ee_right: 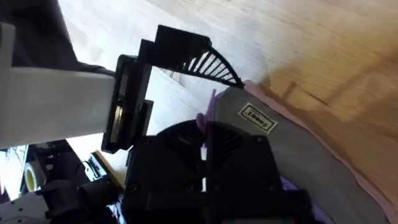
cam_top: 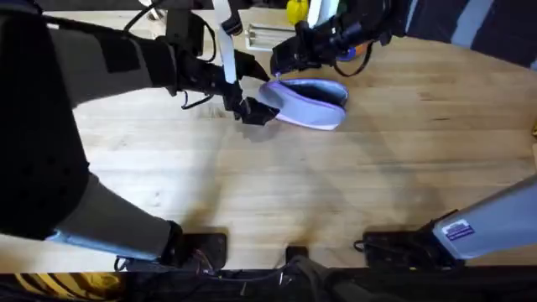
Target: Unzip the bag, pick up the pens from the table one at a time and place them inside, then zip the bag closed.
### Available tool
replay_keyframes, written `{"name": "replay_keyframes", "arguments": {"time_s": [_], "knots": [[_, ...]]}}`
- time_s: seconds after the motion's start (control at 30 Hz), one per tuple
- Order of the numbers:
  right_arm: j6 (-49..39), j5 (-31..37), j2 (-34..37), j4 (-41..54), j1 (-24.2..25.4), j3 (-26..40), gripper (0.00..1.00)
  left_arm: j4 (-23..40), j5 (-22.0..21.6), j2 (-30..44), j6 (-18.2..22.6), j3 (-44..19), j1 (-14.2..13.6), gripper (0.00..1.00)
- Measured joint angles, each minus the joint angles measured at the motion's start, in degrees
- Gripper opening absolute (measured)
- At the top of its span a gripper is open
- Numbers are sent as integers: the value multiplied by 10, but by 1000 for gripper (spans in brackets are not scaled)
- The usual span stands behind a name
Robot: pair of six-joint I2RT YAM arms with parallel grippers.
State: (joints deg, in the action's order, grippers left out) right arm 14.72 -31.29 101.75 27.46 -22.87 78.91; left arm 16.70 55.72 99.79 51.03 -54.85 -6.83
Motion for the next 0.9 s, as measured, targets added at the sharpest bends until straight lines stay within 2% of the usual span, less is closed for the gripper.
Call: {"name": "replay_keyframes", "arguments": {"time_s": [0.2,0.27,0.3,0.33,0.47,0.5,0.9], "knots": [[0,0,0,0,0,0,34,-2,19,0,0,0,0,978],[0,0,0,0,0,0,34,-2,22,0,0,0,0,921],[0,0,0,0,0,0,34,-2,23,0,-1,0,0,848],[0,0,0,0,0,0,34,-2,25,0,0,0,0,729],[0,0,0,2,0,0,34,-4,25,0,2,0,2,141],[0,0,0,1,0,0,34,-2,26,0,4,0,2,72],[-11,35,0,37,6,1,31,0,24,0,4,0,1,41]]}}
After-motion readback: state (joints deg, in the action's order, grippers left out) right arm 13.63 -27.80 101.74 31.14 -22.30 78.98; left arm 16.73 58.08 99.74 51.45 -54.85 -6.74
